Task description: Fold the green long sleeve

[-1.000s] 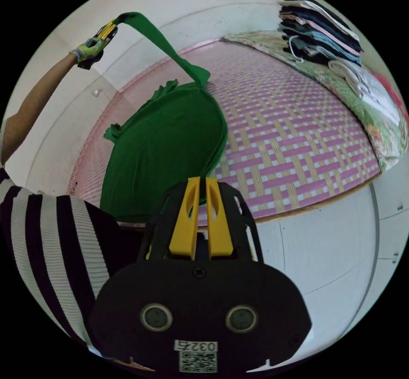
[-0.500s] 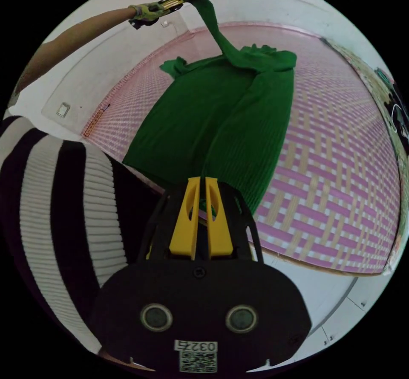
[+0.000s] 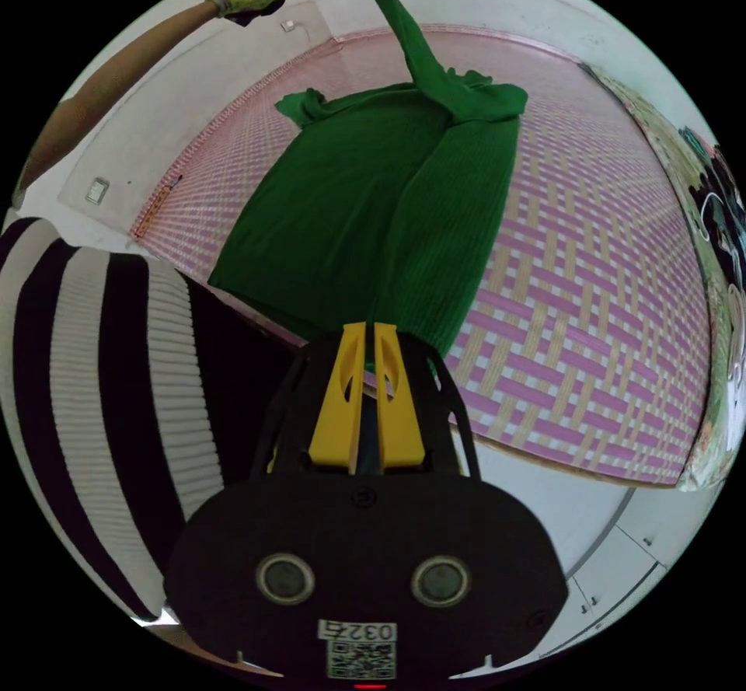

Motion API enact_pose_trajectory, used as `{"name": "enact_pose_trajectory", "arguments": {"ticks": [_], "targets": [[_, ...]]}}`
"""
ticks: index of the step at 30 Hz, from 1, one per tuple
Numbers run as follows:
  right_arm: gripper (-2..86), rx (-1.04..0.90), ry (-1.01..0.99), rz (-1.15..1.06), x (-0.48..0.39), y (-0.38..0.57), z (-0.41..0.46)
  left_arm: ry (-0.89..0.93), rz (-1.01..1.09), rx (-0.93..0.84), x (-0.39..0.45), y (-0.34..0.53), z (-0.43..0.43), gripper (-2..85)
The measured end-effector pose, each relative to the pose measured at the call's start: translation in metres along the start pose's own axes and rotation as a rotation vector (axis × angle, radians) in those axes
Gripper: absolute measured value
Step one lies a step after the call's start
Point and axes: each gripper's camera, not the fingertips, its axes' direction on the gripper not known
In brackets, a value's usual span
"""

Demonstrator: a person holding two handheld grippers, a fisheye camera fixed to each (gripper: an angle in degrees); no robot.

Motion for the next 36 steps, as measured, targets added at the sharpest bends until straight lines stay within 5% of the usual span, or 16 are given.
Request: {"name": "enact_pose_trajectory", "arguments": {"ticks": [7, 11, 19, 27, 30, 36], "targets": [[0.6, -0.014, -0.057, -0.090, 0.017, -0.015, -0.016, -0.011, -0.027, 0.072, -0.027, -0.002, -0.020, -1.5], [2.5, -0.181, -0.218, -0.091, 0.028, -0.028, 0.009, -0.007, -0.041, 0.059, -0.041, -0.001, -0.021, -1.5], [-0.8, 0.053, -0.259, 0.141, 0.109, -0.006, -0.057, -0.037, -0.032, 0.013, -0.059, -0.011, -0.012, -1.5], [-1.0, -0.019, -0.291, 0.171, 0.151, -0.028, -0.049, -0.041, 0.110, -0.028, -0.044, -0.010, -0.008, -1.5], [-1.0, -0.036, -0.328, 0.173, 0.164, -0.032, -0.054, -0.054, 0.217, 0.116, -0.034, 0.032, -0.043, -1.4], [-1.0, -0.109, -0.401, 0.140, 0.185, -0.053, -0.063, -0.187, 0.006, 0.478, -0.120, 0.146, -0.145, -1.4]]}}
